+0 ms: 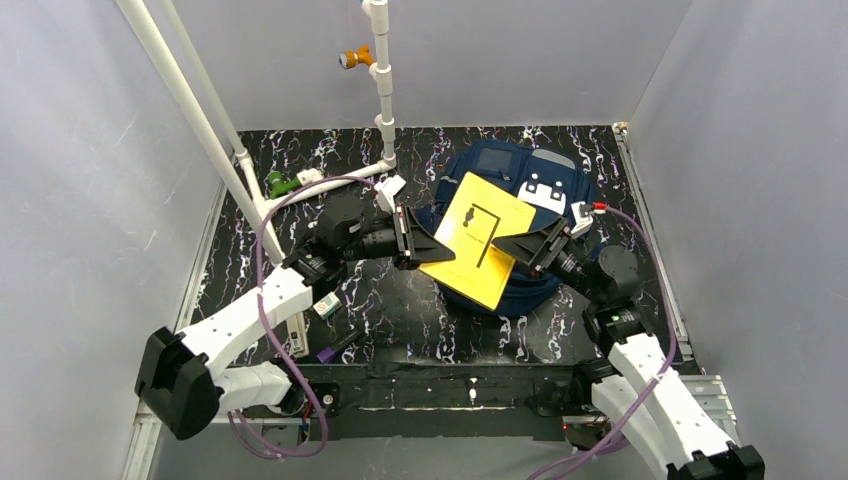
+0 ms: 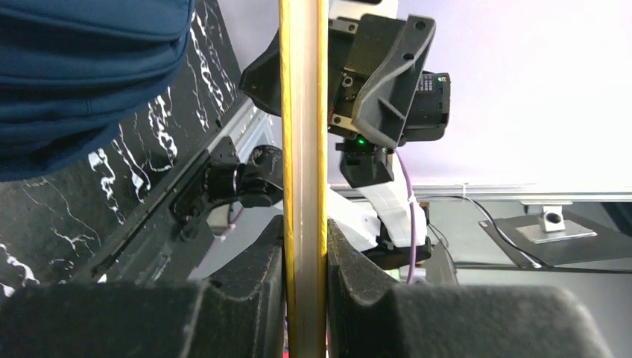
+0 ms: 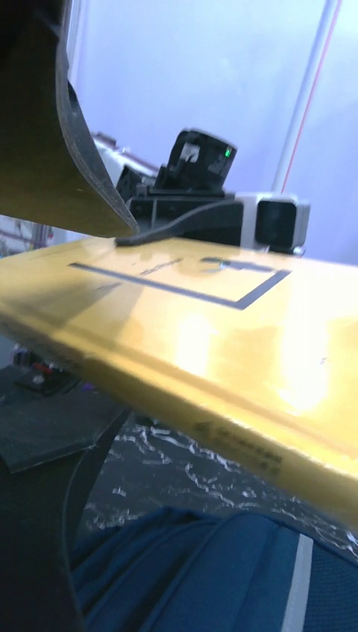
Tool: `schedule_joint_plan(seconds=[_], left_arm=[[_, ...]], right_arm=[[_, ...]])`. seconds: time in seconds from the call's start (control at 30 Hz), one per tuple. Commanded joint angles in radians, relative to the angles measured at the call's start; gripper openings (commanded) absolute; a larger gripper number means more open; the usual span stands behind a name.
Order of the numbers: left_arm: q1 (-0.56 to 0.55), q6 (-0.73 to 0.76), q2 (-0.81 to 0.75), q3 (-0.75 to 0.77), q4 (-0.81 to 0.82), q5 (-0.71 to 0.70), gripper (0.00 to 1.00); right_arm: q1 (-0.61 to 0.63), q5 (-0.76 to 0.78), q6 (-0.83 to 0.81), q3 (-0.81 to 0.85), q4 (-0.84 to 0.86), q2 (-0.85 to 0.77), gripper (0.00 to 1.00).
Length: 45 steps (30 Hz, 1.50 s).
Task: Pack the student bag
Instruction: Pick up the book from the center of the board.
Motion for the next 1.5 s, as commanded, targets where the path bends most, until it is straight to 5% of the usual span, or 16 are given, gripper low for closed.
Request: schedule_joint_plan(seconds=[0.0, 0.2, 0.3, 0.5, 0.63, 0.9, 1.07, 1.2, 1.23, 1.33, 1.47], left_arm=[[0.002, -0.111, 0.022, 0.000, 0.239, 0.149, 0.00], [0.004, -0.143, 0.030, -0.027, 0.238, 0.145, 0.00], [0.005, -0.176, 0.021, -0.078, 0.238, 0.046, 0.37], [-0.023, -0.187, -0.111, -0.194, 0.240, -0.284, 0.87], [-0.089, -0.148, -0.140, -0.198, 0.247, -0.416, 0.96], [-0.240, -0.077, 0.041, -0.115, 0.445, -0.596, 0.87], [-0.252, -0.085, 0.160, -0.090, 0.605, -0.596, 0.37], [-0.258, -0.029, 0.161, -0.100, 0.623, -0.624, 0.07], [-0.258, -0.020, 0.152, -0.112, 0.620, -0.638, 0.01], [-0.255, 0.000, 0.085, -0.177, 0.616, -0.731, 0.00], [-0.224, 0.079, -0.055, -0.226, 0.520, -0.791, 0.00]], right_arm=[[-0.006, 0.013, 0.315, -0.068, 0.530, 0.058, 0.74], [-0.006, 0.012, 0.321, -0.045, 0.498, 0.068, 0.32], [-0.006, 0.047, 0.362, -0.052, 0.496, 0.056, 0.01], [-0.006, 0.230, 0.430, -0.064, 0.545, 0.030, 0.01], [-0.006, 0.317, 0.452, -0.066, 0.581, 0.051, 0.01], [-0.003, 0.364, 0.414, -0.015, 0.584, 0.111, 0.01], [0.000, 0.373, 0.376, -0.028, 0.483, 0.058, 0.01], [0.000, 0.344, 0.323, -0.043, 0.385, -0.001, 0.01], [0.000, 0.322, 0.293, -0.041, 0.349, -0.009, 0.05], [0.000, 0.249, 0.129, 0.003, 0.101, -0.022, 0.47], [-0.003, 0.222, -0.223, 0.126, -0.353, -0.006, 0.75]])
